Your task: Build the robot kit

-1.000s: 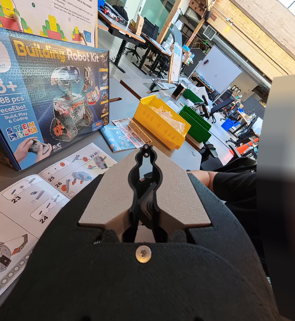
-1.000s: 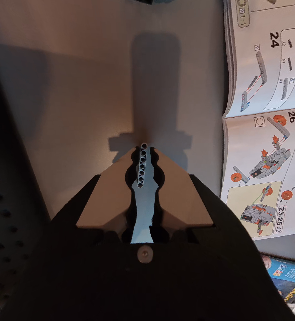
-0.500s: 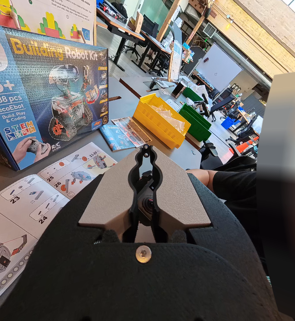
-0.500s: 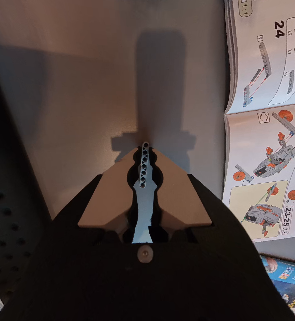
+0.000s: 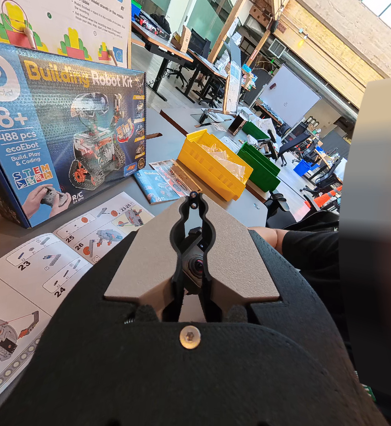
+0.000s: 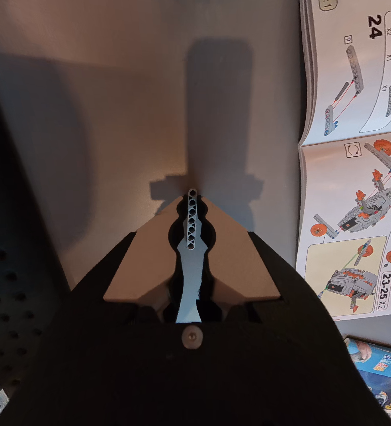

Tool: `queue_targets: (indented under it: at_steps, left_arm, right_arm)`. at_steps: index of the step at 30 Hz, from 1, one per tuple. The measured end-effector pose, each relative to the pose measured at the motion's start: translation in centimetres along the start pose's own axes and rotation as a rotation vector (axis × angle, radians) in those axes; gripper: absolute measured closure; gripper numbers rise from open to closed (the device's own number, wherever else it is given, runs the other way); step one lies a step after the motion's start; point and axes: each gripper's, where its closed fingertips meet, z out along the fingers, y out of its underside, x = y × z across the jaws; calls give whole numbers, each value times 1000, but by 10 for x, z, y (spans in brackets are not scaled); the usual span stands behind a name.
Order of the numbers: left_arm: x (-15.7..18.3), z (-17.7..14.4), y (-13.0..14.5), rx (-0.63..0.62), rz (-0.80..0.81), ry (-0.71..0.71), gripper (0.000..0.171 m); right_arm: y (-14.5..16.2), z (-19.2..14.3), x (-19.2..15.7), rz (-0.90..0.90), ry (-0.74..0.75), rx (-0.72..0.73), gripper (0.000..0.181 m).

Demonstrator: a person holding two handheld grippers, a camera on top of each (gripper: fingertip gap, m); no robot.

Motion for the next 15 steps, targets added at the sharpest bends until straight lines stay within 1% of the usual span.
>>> queue_targets:
  at_steps: [9, 12, 13, 15]
  left_arm:
    - [0, 4, 1, -11, 3, -10, 166]
    - [-1, 4, 0, -9, 2, -13, 166]
    - [-1, 3, -1, -5, 3, -14, 166]
    - [-1, 2, -4, 14, 10, -17, 166]
  right_arm:
    - [2, -1, 1, 18, -19, 16, 175]
    - [4, -1, 1, 25, -46, 22, 175]
    - [4, -3, 1, 27, -71, 38, 175]
    - [0, -14, 3, 68, -153, 126, 175]
